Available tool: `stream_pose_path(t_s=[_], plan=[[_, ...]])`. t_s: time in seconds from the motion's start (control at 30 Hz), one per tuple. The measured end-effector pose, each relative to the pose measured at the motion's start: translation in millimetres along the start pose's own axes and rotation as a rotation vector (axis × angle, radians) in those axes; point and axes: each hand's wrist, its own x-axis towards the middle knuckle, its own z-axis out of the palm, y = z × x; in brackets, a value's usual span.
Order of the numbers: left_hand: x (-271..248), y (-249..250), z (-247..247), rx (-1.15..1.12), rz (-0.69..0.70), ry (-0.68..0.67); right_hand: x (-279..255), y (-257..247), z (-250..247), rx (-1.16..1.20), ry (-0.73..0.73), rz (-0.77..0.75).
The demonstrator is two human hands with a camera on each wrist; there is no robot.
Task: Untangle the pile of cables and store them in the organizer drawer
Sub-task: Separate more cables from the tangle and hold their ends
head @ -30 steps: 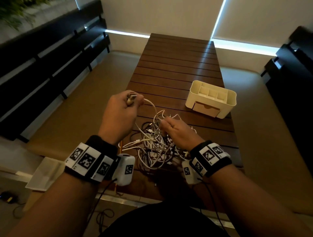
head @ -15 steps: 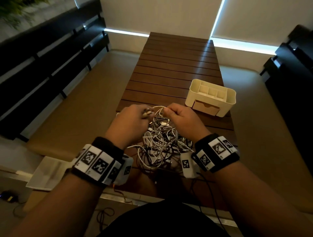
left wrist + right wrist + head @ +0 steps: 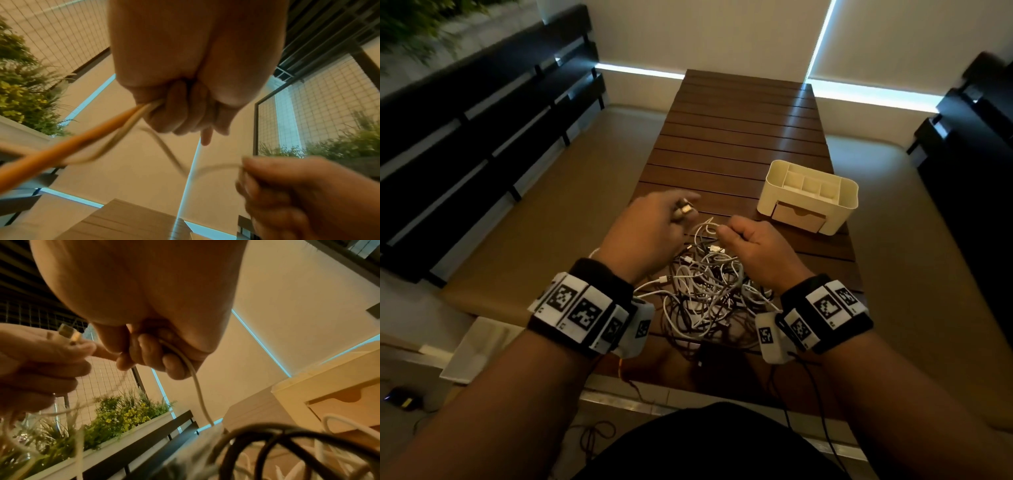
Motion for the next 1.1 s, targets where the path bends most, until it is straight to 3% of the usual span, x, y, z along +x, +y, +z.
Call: stream_pose_path(t_s=[0.07, 0.1, 0.3, 0.47, 0.53, 0.7, 0.87, 1.0, 1.1], plan=[[-2.2, 0.9, 10.1, 0.022, 0.032, -0.131, 2.4, -7.4, -2.1, -0.016, 0.003, -0.063], [-1.7, -2.1, 15.7, 0.027, 0.053, -0.133, 2.8, -11.3, -3.4, -0.026, 0.004, -0.089], [-5.4, -8.0, 13.1, -0.019, 0.095, 0.115, -0.6, -8.4, -1.6, 0.001, -0.013, -0.072], [-11.2, -5.2, 5.3, -0.275, 0.017, 0.282, -6.1, 5.0, 6.3, 0.019, -0.024, 0.022], [-13.9, -10.6, 6.0, -0.295, -0.032, 0.262, -8.1, 5.5, 4.2, 0.038, -0.014, 0.053], [-18.4, -29.7, 11.5, -0.163, -0.171, 0.015, -4.2, -3.9, -5.8, 0.176, 0.071, 0.046], [-18.7, -10.0, 13.3, -0.053, 0.031, 0.097, 4.0, -21.8, -7.9, 0.188, 0.053, -0.031], [-16.0, 0.1, 8.4, -0.088, 0.045, 0.215, 6.8, -25.4, -9.8, 0.148, 0.043, -0.081], [-16.5, 2.2, 6.5, -0.023, 0.079, 0.201, 4.1, -23.2, -6.8, 0.104, 0.023, -0.066]])
